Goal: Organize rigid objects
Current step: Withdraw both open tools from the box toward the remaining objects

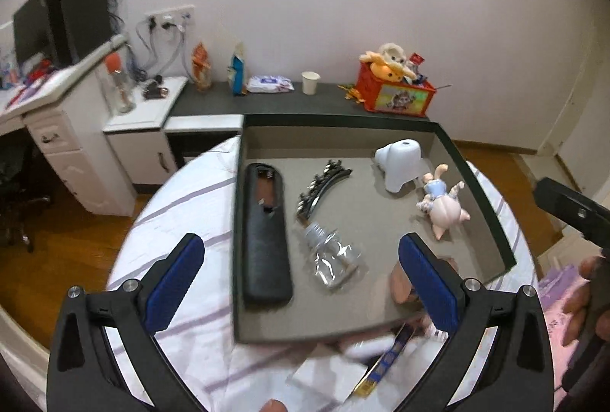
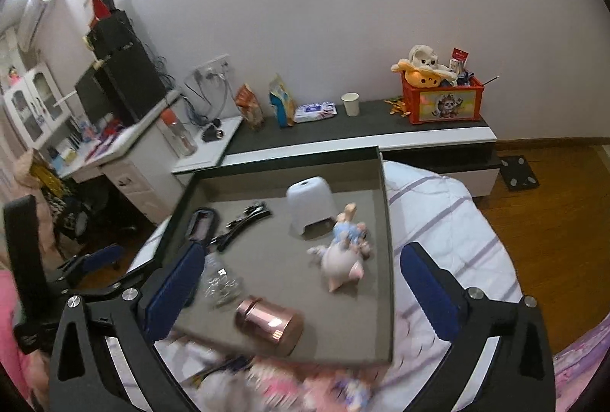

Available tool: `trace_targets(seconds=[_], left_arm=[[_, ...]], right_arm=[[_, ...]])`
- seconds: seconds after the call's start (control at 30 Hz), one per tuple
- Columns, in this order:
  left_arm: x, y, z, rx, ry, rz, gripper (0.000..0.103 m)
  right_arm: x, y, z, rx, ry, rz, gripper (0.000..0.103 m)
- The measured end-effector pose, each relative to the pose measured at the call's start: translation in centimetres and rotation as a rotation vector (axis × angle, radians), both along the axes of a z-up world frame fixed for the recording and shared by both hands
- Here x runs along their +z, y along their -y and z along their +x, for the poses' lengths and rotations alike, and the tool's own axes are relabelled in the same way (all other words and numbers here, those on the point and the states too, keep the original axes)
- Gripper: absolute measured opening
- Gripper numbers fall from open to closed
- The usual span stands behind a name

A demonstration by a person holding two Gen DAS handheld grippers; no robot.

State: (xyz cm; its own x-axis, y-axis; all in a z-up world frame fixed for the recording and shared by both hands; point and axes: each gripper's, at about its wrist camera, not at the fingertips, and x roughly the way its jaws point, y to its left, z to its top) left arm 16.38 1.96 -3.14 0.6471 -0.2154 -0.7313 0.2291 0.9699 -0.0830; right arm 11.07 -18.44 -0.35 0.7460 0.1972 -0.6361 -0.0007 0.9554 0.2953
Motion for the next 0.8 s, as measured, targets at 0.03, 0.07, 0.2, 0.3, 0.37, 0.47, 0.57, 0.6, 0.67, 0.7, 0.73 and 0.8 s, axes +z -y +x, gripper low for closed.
trace_targets(seconds=[0.03, 0.07, 0.2, 0.3, 0.37, 0.47, 0.57, 0.6, 0.67, 0.7, 0.73, 0.8], left_arm=[[0.1, -0.1, -0.7, 0.010, 0.008, 0.013, 0.103], [0.1, -0.3, -1.5, 0.021, 0.013, 0.028, 0.103], [-0.5, -0.8, -4.6, 0.050, 0.022, 0.063, 0.103], [-1.3, -1.3, -6.5, 0.071, 0.014, 0.079, 0.103], [-2.0, -1.7, -7.7, 0.084, 0.000, 0.073, 0.103], [-2.6, -2.4, -9.4, 0.110, -0.014, 0.056, 0.103], [-3.1, -3.2, -11.1, 0.139, -0.010, 0.055, 0.103], [-3.3, -3.5, -11.6, 0.150, -0.013, 0.054, 0.103], [-3.7, -3.8, -12.2, 0.160, -0.019, 0.055, 0.103], [-3.9, -3.8, -12.3, 0.164, -0.025, 0.057, 0.103], [-4.1, -3.9, -12.5, 0.170, -0.030, 0.062, 0.103], [-4.5, -3.9, -12.6, 0.170, -0.036, 0.064, 0.103]], right_arm=[[0.0, -0.2, -0.5, 0.000, 0.002, 0.001, 0.103], [-0.1, -0.6, -1.6, 0.003, 0.003, 0.005, 0.103], [-1.2, -1.9, -4.7, 0.006, -0.015, -0.002, 0.103], [-2.5, -2.6, -6.7, -0.004, -0.035, -0.008, 0.103], [-3.2, -2.7, -7.7, -0.008, -0.049, -0.010, 0.103], [-4.6, -2.8, -9.2, -0.027, -0.079, -0.022, 0.103], [-5.6, -2.6, -10.4, -0.047, -0.103, -0.022, 0.103], [-5.9, -2.6, -10.8, -0.056, -0.112, -0.029, 0.103], [-6.3, -2.4, -11.3, -0.064, -0.118, -0.028, 0.103], [-6.5, -2.5, -11.6, -0.062, -0.126, -0.027, 0.103], [-6.7, -2.5, -11.7, -0.060, -0.131, -0.027, 0.103], [-6.9, -2.6, -12.0, -0.057, -0.132, -0.024, 0.103]])
